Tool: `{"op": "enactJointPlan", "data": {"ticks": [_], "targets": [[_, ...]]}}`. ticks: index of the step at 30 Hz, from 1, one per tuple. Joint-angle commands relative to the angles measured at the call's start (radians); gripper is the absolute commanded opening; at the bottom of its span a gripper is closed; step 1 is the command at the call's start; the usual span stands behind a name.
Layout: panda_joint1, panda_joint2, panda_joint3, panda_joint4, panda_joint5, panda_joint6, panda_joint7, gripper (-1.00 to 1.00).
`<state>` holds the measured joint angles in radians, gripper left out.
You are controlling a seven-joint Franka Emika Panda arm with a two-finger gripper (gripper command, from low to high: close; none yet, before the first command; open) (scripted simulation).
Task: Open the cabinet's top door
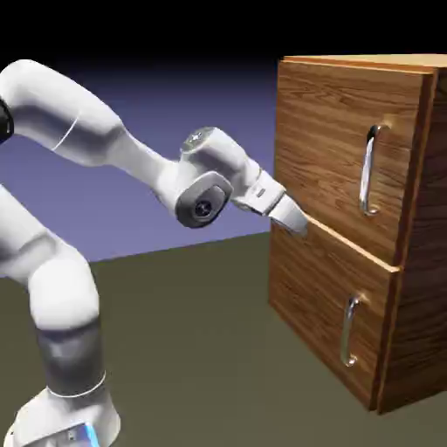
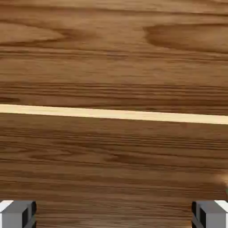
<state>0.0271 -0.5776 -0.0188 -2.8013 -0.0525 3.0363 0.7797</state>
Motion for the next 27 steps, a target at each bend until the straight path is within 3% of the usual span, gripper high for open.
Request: {"op": "enactJointPlan", "data": {"ticks": [1, 27], "targets": [[0.013, -0.006, -0.016, 0.007, -0.044, -0.001, 0.032, 0.0], [0.339, -0.171, -0.422, 0.195, -1.174, -0.016, 0.866, 0.0]]}}
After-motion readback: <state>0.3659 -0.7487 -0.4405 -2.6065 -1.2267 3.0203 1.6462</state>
